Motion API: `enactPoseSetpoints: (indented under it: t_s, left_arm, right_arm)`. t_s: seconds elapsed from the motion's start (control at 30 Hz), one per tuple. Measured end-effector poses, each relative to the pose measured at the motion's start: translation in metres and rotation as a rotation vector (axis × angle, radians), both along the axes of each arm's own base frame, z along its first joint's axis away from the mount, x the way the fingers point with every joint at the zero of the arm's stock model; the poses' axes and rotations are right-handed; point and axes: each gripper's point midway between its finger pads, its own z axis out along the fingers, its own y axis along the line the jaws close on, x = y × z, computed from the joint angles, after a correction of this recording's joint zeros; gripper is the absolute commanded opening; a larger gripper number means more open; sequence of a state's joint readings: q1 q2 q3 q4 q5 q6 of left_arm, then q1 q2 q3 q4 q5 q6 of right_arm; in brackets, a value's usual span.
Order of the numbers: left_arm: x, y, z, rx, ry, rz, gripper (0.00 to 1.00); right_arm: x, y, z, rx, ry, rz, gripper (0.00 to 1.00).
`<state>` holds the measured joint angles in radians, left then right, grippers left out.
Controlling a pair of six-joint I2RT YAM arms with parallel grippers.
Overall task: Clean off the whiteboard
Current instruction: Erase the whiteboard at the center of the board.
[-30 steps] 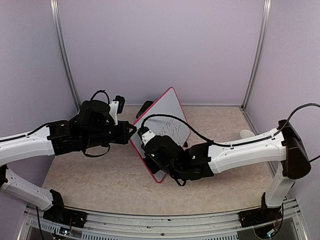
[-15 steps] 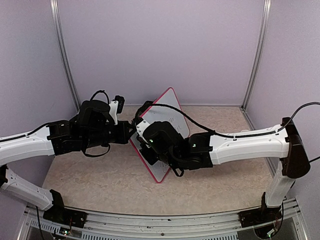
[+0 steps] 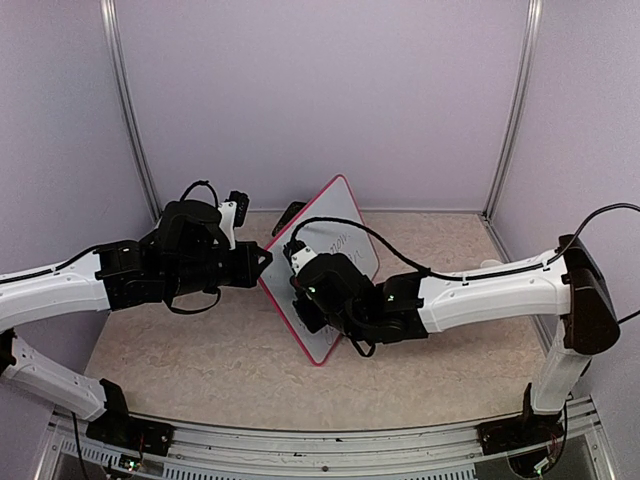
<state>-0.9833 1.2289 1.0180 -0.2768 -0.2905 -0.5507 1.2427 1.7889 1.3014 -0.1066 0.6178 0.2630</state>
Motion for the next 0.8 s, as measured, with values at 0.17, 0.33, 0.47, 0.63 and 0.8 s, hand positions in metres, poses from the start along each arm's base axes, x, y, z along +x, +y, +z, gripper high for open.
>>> enactPoseSetpoints:
  t_s: [0.17,0.33,0.47,0.63,0.8]
  left_arm:
    - [0.0,0.0,0.0,-0.003,0.002,0.002,0.0]
    - [0.0,0.0,0.001,-0.005,0.001,0.005,0.0]
    - [0.0,0.0,0.001,-0.006,0.001,0.005,0.0]
    - [0.0,0.0,0.001,-0.005,0.001,0.004,0.0]
    - [0.0,0.0,0.001,-0.008,0.0,0.003,0.0]
  right_arm:
    - [0.004,-0.004,-0.003,-0.015,0.004,-0.002,0.25]
    - [0.002,0.0,0.001,-0.051,0.002,0.037,0.25]
    - [0.0,0.006,0.013,-0.067,-0.019,0.073,0.25]
    - [-0.007,0.018,0.031,-0.037,-0.047,0.113,0.26]
    - [-0.007,0.018,0.031,-0.039,-0.05,0.111,0.26]
